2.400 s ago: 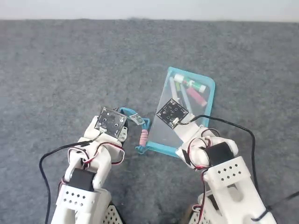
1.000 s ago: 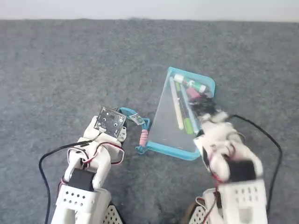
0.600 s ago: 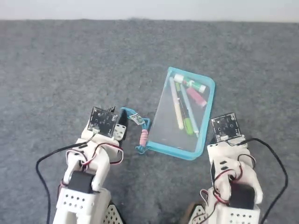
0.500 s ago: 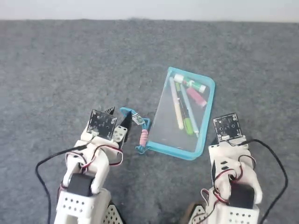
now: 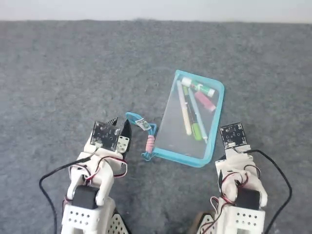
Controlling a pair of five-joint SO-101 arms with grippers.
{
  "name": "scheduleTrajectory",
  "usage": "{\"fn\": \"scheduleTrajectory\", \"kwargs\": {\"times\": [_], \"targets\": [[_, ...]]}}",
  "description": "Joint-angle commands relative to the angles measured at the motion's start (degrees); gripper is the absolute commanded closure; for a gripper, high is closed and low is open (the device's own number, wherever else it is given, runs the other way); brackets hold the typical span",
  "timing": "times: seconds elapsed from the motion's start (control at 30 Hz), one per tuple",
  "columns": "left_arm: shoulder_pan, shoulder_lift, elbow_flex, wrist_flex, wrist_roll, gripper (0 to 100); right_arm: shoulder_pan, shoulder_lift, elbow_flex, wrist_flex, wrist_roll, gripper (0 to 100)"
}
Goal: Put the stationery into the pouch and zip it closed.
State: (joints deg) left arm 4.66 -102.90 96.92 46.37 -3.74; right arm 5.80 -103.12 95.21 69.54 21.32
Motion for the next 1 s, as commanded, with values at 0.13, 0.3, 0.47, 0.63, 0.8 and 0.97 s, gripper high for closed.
{"fn": "scheduleTrajectory", "kwargs": {"times": [0.13,0.3,0.47,0.63,0.8,0.97], "targets": [[-7.8,-1.1,-0.3,11.5,0.4,89,0.7,-0.8,1.2,1.1,-0.3,99.2],[-15.7,-1.1,-0.3,19.3,0.4,89,0.4,-0.7,1.2,5.5,-0.3,99.2],[-23.6,-1.1,-0.3,21.2,0.4,89,0.4,-0.8,1.2,5.6,-0.3,99.2],[-27.7,-1.1,-0.3,21.2,0.4,89,0.4,-0.8,1.2,5.6,-0.3,99.2],[-27.6,-1.1,-0.3,21.2,0.5,89,0.4,-0.8,1.2,5.6,-0.3,99.2],[-27.6,-1.1,-0.3,21.2,0.6,89,0.4,-0.8,1.2,5.6,-0.3,99.2]]}}
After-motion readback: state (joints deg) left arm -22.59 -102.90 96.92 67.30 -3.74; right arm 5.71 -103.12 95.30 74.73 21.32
